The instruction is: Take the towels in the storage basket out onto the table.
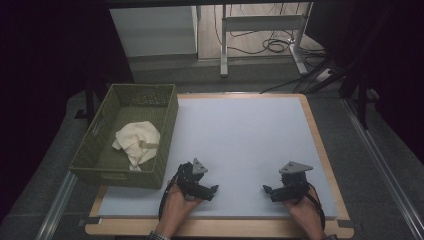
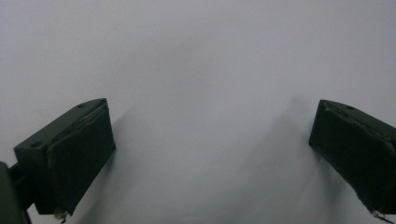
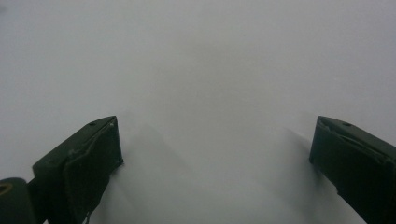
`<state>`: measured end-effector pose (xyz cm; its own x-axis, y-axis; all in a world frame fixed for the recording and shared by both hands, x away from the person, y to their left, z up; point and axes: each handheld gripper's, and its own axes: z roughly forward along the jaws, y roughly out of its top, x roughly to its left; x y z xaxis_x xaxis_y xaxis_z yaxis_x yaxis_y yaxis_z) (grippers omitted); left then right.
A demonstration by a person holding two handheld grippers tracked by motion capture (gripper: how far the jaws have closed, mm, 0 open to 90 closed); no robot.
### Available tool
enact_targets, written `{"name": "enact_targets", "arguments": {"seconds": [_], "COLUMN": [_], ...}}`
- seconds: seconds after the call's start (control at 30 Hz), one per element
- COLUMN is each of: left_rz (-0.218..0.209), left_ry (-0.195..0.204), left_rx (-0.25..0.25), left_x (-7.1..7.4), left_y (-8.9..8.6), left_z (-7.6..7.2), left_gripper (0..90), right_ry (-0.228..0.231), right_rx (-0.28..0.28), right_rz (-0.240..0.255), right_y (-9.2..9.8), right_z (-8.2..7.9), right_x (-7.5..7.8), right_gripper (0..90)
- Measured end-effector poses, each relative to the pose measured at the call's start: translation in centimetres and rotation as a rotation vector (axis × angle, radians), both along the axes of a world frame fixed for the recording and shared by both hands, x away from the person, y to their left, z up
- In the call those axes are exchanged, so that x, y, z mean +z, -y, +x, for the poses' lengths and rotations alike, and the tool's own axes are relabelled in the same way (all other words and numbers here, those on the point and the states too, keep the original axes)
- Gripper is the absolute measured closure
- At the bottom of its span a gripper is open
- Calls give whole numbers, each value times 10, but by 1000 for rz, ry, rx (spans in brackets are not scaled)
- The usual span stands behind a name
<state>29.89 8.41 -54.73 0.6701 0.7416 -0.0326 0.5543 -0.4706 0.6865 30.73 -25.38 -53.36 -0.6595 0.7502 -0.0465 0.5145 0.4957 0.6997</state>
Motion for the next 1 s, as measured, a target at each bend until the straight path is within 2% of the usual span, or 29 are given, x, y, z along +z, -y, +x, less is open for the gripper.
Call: {"name": "enact_targets", "arguments": {"seconds": [1.0], "left_rz": [-10], "left_ry": [-4], "left_rx": [-3], "left_x": [0], "left_y": [-1], "left_z": [1], "left_gripper": [0], "right_ry": [5], "right_rx": [0], "right_rz": [0], "right_y": [0], "right_z": [0], "right_x": [0], "right_gripper": [22]}}
